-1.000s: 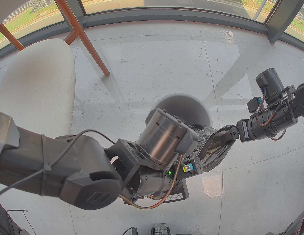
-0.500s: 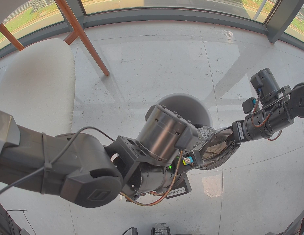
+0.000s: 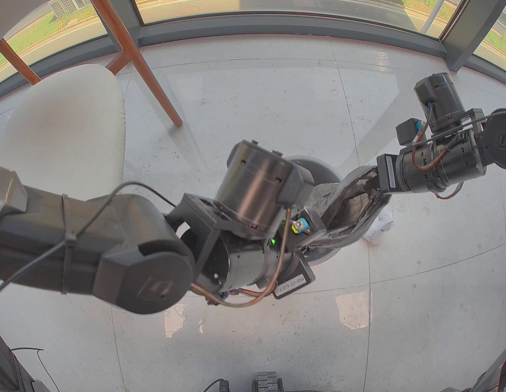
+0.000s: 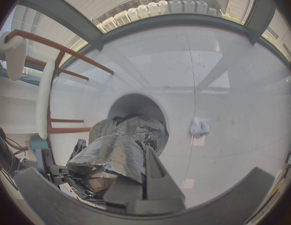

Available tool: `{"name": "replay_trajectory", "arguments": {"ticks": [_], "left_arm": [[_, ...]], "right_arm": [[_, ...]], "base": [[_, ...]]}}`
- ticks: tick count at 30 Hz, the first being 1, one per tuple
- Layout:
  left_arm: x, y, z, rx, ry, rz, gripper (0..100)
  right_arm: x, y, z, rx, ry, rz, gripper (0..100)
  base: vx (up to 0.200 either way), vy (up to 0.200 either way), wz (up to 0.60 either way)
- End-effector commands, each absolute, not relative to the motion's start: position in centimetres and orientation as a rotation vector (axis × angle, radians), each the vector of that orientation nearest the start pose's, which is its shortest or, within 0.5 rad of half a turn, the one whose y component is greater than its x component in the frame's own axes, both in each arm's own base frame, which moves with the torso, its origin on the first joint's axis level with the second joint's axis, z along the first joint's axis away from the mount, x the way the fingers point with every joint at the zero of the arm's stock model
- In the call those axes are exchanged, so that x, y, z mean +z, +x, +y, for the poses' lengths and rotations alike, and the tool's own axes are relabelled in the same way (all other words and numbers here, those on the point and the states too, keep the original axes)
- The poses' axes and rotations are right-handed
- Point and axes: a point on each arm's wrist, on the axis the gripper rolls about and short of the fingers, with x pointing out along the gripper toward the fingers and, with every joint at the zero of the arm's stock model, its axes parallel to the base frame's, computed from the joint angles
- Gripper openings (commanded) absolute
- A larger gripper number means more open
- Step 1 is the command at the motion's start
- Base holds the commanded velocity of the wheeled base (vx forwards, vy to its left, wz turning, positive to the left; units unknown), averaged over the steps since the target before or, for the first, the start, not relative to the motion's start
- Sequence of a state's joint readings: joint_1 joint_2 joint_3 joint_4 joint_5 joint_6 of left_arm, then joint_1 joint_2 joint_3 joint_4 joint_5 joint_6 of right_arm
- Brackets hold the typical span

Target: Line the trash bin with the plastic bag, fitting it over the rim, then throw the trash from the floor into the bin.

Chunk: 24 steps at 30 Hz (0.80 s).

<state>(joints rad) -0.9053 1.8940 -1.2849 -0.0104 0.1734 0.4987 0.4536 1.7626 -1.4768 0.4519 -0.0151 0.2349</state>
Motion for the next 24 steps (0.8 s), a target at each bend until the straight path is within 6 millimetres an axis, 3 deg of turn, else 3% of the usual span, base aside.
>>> {"name": "replay_trajectory", "arguments": {"ticks": [1, 7, 24], "left_arm": [[20.1, 24.9, -28.0, -0.769, 0.752, 0.318, 0], [20.1, 25.9, -27.7, -0.724, 0.74, 0.325, 0], [18.1, 26.8, -28.7, -0.707, 0.763, 0.366, 0]], "right_arm": [[25.4, 30.6, 14.9, 0.346, 0.068, 0.69, 0], [26.2, 31.4, 15.3, 0.352, 0.081, 0.65, 0], [23.6, 32.4, 14.5, 0.317, 0.065, 0.731, 0]], "base": [[0.0, 0.0, 0.0], [0.0, 0.0, 0.0], [0.0, 0.0, 0.0]]}}
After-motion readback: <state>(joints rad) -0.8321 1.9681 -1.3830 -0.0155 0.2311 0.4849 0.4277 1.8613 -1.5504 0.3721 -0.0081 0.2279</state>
